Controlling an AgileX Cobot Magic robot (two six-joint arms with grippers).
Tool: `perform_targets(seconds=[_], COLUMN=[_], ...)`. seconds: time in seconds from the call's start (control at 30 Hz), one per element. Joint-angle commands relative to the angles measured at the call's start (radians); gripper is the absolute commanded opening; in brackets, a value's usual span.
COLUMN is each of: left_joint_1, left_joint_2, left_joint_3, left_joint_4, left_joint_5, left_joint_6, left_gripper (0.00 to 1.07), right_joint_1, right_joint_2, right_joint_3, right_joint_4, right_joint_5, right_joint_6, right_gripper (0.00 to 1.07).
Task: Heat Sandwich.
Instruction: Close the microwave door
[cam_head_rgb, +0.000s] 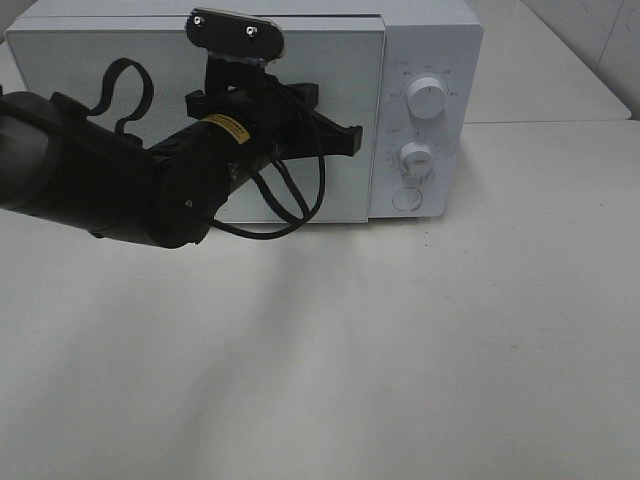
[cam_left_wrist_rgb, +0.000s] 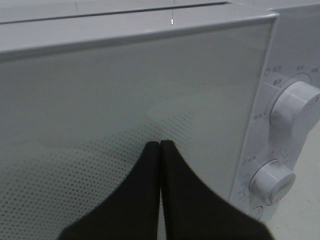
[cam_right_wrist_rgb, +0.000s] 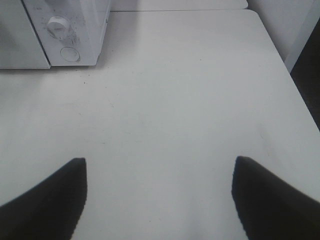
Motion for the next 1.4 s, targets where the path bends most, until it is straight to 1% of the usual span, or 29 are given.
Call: perform_targets(seconds=[0.03, 0.07, 0.67, 0.93, 1.07, 1.1, 1.13, 1.23, 1.27, 1.3, 1.37, 1.4], left_joint_1=[0.036, 0.045, 0.039, -0.017, -0.056, -0.056, -0.069, -0.087, -0.087, -0.094, -0.097, -0.097], left_joint_2=[0.018, 0.018, 0.006, -0.039, -0.087, -0.087, -0.109, -0.142, -0.142, -0.17, -0.2, -0.232], left_joint_3=[-0.047, -0.048, -0.049, -0.018, 0.045, 0.045, 0.081, 0.136, 0.136, 0.173, 0.204, 0.228], left_joint_4=[-0.067, -0.064, -0.06, -0.07, -0.09, -0.09, -0.09, -0.091, -0.091, -0.1, -0.12, -0.143], left_joint_5=[-0.009, -0.011, 0.002, 0.005, 0.006, 0.006, 0.007, 0.02, 0.02, 0.047, 0.09, 0.154], left_joint_6=[-0.001, 0.0, 0.0, 0.004, 0.003, 0.003, 0.003, 0.003, 0.003, 0.0, 0.0, 0.0], left_gripper=[0.0, 0.0, 0.0, 0.0, 0.0, 0.0, 0.0, 0.0, 0.0, 0.0, 0.01, 0.02], right_joint_1=[-0.007, -0.007, -0.007, -0.007, -0.007, -0.007, -0.007, -0.007, -0.007, -0.007, -0.007, -0.007], right_joint_2=[-0.027, -0.027, -0.027, -0.027, -0.027, -0.027, -0.027, -0.027, -0.027, -0.027, -0.027, -0.027], right_joint_3=[0.0, 0.0, 0.0, 0.0, 0.0, 0.0, 0.0, 0.0, 0.0, 0.0, 0.0, 0.0], right_joint_4=[0.001, 0.001, 0.001, 0.002, 0.002, 0.002, 0.002, 0.002, 0.002, 0.002, 0.002, 0.002], right_joint_5=[-0.006, -0.006, -0.006, -0.006, -0.006, -0.006, -0.006, -0.006, -0.006, -0.006, -0.006, -0.006], right_joint_6=[-0.014, -0.014, -0.014, -0.014, -0.014, -0.014, -0.014, -0.014, -0.014, -0.014, -0.014, -0.014], right_gripper=[0.76, 0.76, 0.76, 0.76, 0.76, 0.76, 0.76, 0.76, 0.76, 0.76, 0.76, 0.76])
